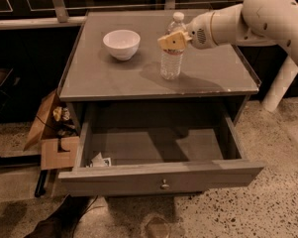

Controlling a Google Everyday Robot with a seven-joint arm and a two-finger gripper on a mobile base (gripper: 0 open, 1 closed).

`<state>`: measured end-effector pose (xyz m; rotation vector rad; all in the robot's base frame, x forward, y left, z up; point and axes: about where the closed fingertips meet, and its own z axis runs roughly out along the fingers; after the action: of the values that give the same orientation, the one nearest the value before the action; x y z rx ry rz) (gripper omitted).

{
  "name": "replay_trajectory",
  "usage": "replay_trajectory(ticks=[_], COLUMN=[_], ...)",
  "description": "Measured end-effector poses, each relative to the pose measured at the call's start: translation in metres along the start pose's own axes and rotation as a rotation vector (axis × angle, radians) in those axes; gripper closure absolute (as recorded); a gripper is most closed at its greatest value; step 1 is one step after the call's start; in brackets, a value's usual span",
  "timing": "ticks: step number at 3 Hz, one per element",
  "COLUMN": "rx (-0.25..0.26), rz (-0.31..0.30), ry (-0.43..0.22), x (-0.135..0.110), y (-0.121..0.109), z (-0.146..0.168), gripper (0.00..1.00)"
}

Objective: Pick water bottle from top drawer and place on counter

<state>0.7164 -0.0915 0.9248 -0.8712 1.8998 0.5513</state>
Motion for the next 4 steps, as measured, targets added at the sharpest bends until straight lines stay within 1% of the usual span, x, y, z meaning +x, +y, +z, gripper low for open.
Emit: replay_trajectory(ticks=[4], rx=[0.000], rz=[0.000], ry=[0.000], x=[0.0000], y=[0.0001], z=[0.0001], gripper=[0.05])
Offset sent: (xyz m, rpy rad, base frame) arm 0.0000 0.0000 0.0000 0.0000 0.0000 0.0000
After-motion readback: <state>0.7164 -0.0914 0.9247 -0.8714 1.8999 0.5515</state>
